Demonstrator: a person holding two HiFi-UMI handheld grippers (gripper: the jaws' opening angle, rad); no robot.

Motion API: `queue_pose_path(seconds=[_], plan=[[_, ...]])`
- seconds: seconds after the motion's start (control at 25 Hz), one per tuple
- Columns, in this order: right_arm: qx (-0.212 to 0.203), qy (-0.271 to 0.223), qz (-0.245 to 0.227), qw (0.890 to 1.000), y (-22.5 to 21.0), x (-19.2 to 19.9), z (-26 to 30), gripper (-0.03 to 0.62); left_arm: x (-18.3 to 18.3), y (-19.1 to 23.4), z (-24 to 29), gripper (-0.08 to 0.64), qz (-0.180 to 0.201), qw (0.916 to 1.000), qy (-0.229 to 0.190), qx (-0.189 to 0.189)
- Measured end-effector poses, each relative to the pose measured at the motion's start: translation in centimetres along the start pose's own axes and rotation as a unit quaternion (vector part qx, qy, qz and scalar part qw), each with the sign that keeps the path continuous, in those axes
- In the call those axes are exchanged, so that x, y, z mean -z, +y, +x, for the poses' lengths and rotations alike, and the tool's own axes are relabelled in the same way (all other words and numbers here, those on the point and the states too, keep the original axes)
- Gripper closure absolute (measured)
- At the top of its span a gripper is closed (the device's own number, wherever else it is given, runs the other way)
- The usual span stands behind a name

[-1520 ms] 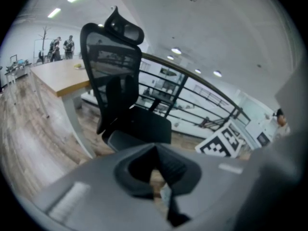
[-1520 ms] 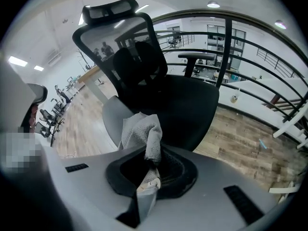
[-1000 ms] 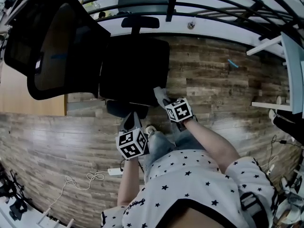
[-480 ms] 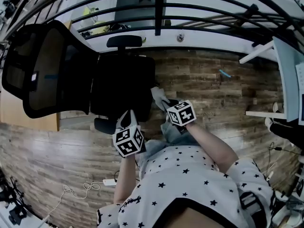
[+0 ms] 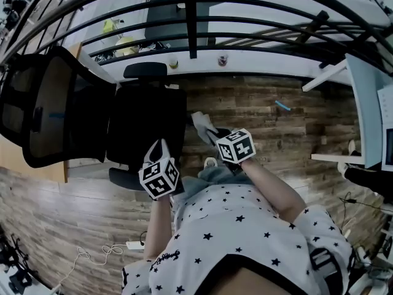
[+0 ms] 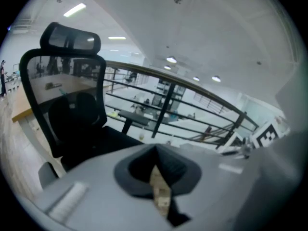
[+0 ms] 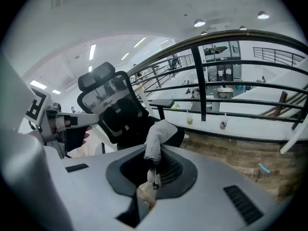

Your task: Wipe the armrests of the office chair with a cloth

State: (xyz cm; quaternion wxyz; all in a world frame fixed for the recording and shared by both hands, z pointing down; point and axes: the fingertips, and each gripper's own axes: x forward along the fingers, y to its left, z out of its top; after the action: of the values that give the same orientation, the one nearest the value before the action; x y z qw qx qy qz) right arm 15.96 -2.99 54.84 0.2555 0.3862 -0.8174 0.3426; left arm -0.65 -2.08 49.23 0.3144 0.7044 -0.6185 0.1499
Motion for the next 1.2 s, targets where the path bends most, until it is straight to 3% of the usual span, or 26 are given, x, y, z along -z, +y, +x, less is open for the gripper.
queue_pose_path(seconds=[0.44,0.84,1.2], plan=[[-0.017,-0.017,0.013,1.000,-2.5,-4.0,0.3,0.560,-1.8,-0.8,3.1,0.558,-0.011,0.9998,0.014,-0.008],[-0.038,-0.019,-0.048,0.998,-2.1,-9.4,4.3,0.560,-4.1,2.0,6.5,0.558,-0.033,0.9989,0.010,-0.030],[-0.067,0.000,-0.088,0.994,-1.7,-16.3,10.4,0.560,-8.6,5.5,11.2,0.558,-0.060,0.9969,0.004,-0.051]])
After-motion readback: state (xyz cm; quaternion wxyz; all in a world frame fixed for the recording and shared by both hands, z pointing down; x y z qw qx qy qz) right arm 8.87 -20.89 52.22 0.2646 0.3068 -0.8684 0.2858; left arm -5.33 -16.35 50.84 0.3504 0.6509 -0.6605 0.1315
